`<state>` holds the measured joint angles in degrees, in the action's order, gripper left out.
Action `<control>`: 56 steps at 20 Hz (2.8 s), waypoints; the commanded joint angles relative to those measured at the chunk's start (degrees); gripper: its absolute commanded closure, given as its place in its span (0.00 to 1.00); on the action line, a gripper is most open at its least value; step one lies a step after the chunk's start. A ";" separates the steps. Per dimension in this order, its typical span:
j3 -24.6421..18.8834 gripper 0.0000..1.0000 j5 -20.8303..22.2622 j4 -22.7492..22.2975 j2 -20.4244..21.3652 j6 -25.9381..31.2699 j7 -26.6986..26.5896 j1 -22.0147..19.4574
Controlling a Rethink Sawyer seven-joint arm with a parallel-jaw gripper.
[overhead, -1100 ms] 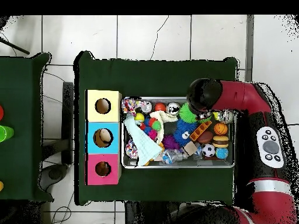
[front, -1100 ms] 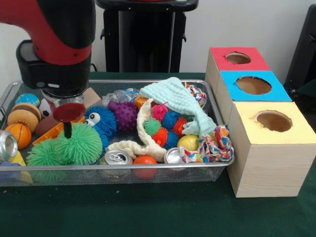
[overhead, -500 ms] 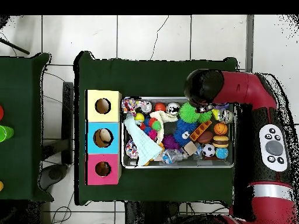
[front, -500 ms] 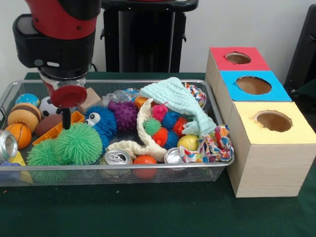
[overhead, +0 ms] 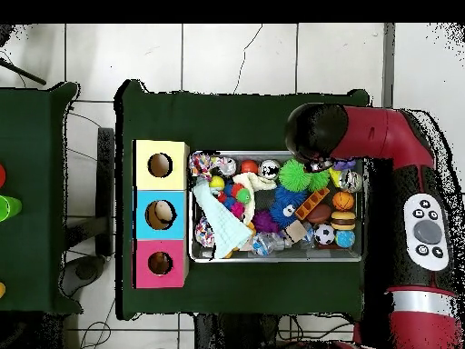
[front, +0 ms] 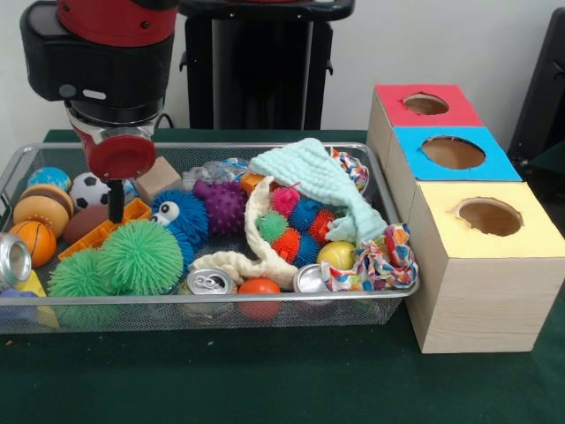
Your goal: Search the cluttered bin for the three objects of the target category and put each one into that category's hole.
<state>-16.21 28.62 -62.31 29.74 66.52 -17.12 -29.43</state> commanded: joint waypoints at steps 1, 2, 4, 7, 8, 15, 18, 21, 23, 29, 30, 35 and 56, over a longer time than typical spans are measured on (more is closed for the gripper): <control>1.69 0.00 1.27 -0.24 -0.69 3.87 11.06 1.78; 1.83 0.00 1.26 -0.25 -0.78 3.69 11.14 1.88; 2.02 0.00 1.12 -0.29 -0.88 3.35 11.20 2.00; 2.61 0.00 1.13 -1.09 -0.21 2.89 11.88 2.92; 3.00 0.00 1.54 -1.73 0.18 2.26 12.16 3.44; 4.88 0.00 0.41 -1.07 0.09 3.27 15.94 6.74; 6.34 0.00 0.86 -0.13 -0.47 3.09 17.86 8.46; 6.80 0.00 -0.27 2.07 -2.30 4.45 19.65 9.54; 6.88 0.00 -0.70 3.91 -3.57 5.22 19.70 9.86; 8.29 0.00 0.30 9.13 -7.07 5.83 18.94 11.12; 8.20 0.00 -0.01 10.05 -7.70 6.12 18.64 11.16; 10.90 0.00 2.84 12.05 -9.64 2.54 19.97 13.81; 10.68 0.00 -20.15 2.31 -5.02 18.75 28.78 14.97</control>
<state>-5.65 12.47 -51.66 23.17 79.11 -11.07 -13.57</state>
